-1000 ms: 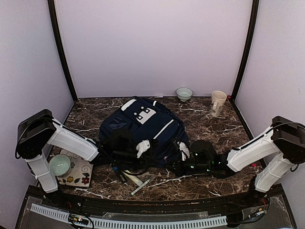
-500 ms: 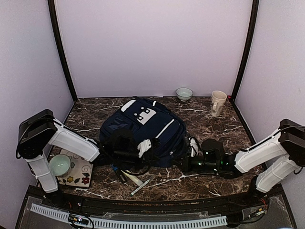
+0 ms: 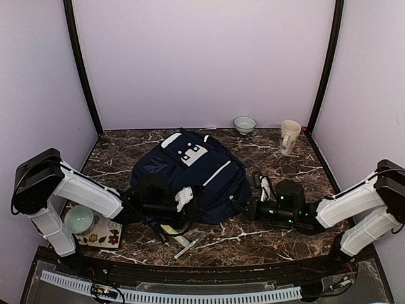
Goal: Pack the student bag
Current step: Zip the student bag into the largest pocket of the bag.
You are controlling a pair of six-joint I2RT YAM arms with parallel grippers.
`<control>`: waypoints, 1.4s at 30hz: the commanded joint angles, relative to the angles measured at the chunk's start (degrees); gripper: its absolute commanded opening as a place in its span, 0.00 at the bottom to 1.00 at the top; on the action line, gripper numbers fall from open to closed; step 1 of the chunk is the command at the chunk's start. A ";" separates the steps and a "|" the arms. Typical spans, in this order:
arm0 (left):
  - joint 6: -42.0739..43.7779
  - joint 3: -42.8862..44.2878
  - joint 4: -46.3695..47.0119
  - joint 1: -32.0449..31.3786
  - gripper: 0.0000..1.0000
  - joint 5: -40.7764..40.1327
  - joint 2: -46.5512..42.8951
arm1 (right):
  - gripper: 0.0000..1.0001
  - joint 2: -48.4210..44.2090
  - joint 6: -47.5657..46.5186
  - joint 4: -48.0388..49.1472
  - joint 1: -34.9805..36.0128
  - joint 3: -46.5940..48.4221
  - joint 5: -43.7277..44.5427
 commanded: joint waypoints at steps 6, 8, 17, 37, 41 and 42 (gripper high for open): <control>-4.31 -5.24 -4.50 -1.00 0.00 -3.67 -7.08 | 0.00 10.53 4.40 7.33 -5.28 3.62 5.19; -4.56 -6.20 -4.07 -1.09 0.00 -3.93 -8.37 | 0.00 13.45 6.26 11.19 -7.00 3.59 3.25; -5.37 -9.06 -2.16 -1.09 0.00 -6.47 -9.54 | 0.00 13.98 5.81 10.12 -13.00 3.44 1.63; -7.27 -9.53 -2.28 2.24 0.00 -32.19 -7.81 | 0.00 12.99 1.90 12.07 4.27 3.23 -1.09; -3.71 -10.56 -2.12 0.39 0.09 -20.22 -12.06 | 0.00 13.34 3.26 13.40 4.82 3.45 0.44; -2.73 -10.88 -1.50 -0.71 0.17 -18.69 -13.23 | 0.00 13.22 3.17 13.13 4.80 3.55 1.00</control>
